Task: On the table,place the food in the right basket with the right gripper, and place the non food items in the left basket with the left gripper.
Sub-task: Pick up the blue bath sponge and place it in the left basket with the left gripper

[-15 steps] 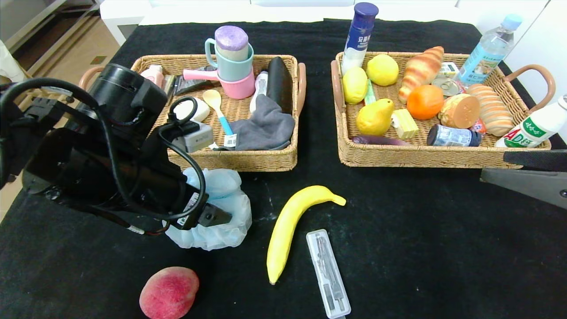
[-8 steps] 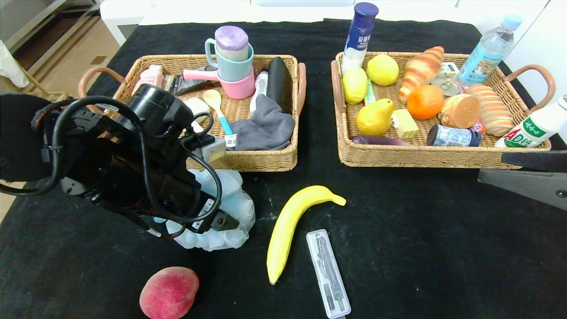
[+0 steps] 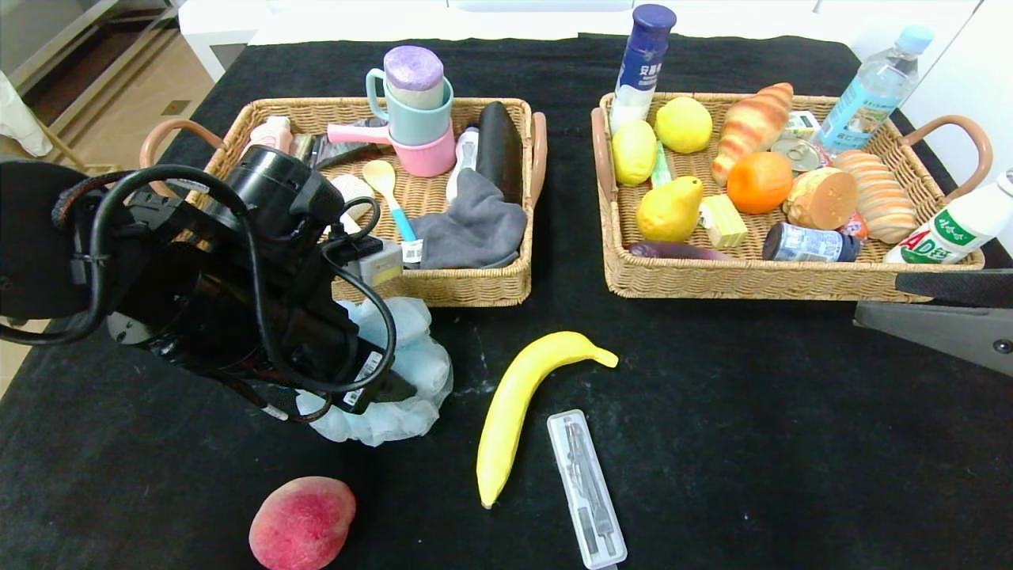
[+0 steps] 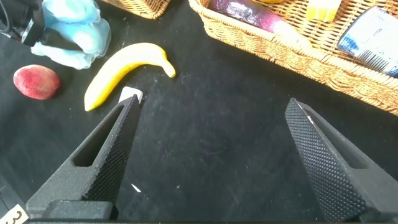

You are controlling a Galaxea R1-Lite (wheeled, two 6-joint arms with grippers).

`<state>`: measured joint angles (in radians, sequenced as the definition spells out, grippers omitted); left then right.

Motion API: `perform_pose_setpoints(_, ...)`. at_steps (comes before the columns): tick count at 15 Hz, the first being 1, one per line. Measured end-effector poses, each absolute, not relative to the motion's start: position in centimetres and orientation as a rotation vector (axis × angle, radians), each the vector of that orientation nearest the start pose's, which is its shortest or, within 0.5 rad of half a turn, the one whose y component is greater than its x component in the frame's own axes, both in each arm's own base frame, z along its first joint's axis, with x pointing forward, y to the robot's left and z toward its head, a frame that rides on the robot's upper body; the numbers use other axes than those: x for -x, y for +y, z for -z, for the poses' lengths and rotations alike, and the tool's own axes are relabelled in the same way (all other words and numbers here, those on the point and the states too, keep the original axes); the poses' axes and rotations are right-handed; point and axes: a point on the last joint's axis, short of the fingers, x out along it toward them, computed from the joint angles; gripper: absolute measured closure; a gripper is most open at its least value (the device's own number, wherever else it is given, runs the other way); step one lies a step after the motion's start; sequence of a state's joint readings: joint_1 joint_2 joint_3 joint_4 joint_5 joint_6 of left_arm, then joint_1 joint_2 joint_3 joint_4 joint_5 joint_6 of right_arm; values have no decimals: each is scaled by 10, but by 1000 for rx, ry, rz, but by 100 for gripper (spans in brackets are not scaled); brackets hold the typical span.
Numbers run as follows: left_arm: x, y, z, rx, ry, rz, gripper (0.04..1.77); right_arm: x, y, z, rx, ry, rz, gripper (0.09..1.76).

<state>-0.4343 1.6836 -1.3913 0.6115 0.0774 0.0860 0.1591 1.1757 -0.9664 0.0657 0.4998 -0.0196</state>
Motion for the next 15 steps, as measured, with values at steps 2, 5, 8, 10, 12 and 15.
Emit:
perform_pose_setpoints(2, -260, -119, -240, -309, 865, 370, 78, -163, 37, -287, -29, 270, -657, 14)
perform_pose_setpoints(5, -260, -119, -240, -309, 863, 370, 100, -164, 37, -287, -29, 271, -657, 14)
perform_pose_setpoints(8, -259, -118, -241, -309, 861, 371, 101, -164, 37, -287, -29, 272, -658, 14)
perform_pose_setpoints(10, -259, -118, -242, -308, 858, 372, 101, -164, 37, -287, -29, 272, -658, 14)
perform_pose_setpoints(12, -258, -118, -242, -306, 856, 374, 101, -164, 37, -287, -29, 272, -658, 14)
perform_pose_setpoints(15, -255, -117, -246, -301, 844, 382, 103, -164, 37, -287, -29, 271, -658, 14)
